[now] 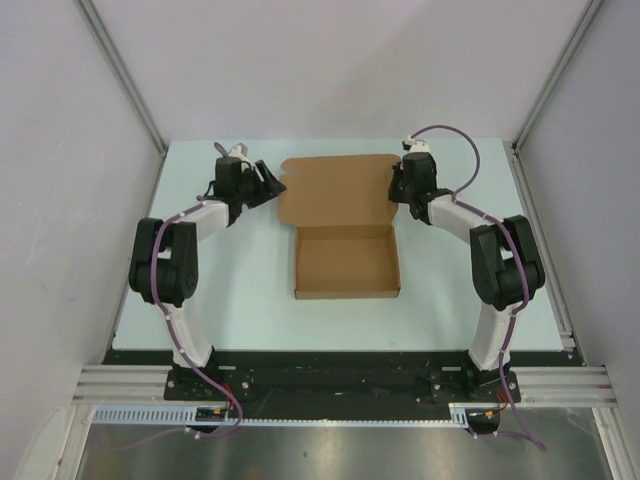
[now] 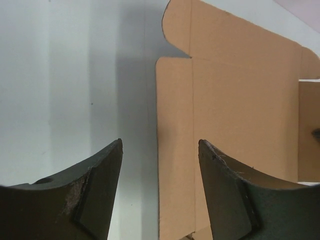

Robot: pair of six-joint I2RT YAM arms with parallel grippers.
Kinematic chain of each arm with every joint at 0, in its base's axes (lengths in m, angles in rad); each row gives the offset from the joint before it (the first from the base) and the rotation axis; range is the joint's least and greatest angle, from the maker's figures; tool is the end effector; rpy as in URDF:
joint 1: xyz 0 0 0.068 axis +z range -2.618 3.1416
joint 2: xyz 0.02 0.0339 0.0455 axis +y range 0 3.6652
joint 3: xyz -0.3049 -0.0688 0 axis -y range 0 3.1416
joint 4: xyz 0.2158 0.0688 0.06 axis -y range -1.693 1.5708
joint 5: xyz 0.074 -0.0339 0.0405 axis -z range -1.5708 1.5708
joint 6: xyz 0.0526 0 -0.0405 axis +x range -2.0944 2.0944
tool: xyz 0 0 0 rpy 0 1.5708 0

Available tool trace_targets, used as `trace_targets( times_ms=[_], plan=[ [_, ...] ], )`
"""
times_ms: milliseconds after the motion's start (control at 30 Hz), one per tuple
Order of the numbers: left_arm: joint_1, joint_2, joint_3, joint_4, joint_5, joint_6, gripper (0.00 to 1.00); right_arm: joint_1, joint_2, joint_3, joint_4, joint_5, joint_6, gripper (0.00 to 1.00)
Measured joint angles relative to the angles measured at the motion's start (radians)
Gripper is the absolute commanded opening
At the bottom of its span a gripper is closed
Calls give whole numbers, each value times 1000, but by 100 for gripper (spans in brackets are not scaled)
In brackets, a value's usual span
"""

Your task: Fold the paper box

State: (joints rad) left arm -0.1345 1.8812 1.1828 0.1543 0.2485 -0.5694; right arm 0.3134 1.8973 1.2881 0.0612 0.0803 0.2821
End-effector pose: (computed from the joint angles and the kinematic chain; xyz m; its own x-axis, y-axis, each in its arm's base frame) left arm 0.4184 -0.0697 0.2463 -0.6145 -0.4442 -0.6520 0.0085 0.8226 -0.5685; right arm 0.4170 0.1307 0.2621 -0.5434 0.1156 -0.8315 -0.0946 0.9757 0.1975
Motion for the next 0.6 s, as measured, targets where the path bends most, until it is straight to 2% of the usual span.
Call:
trace_targets(
  times_ms=[300,567,600],
  plan=[
    [19,71,92,33,89,-7,59,10,-17,-18,3,7,-7,0],
    [20,108,98,37,105,2,59,16,-31,-30,7,18,-7,0],
    [20,112,98,35,105,3,55,16,-32,-31,8,19,-7,0]
  ],
)
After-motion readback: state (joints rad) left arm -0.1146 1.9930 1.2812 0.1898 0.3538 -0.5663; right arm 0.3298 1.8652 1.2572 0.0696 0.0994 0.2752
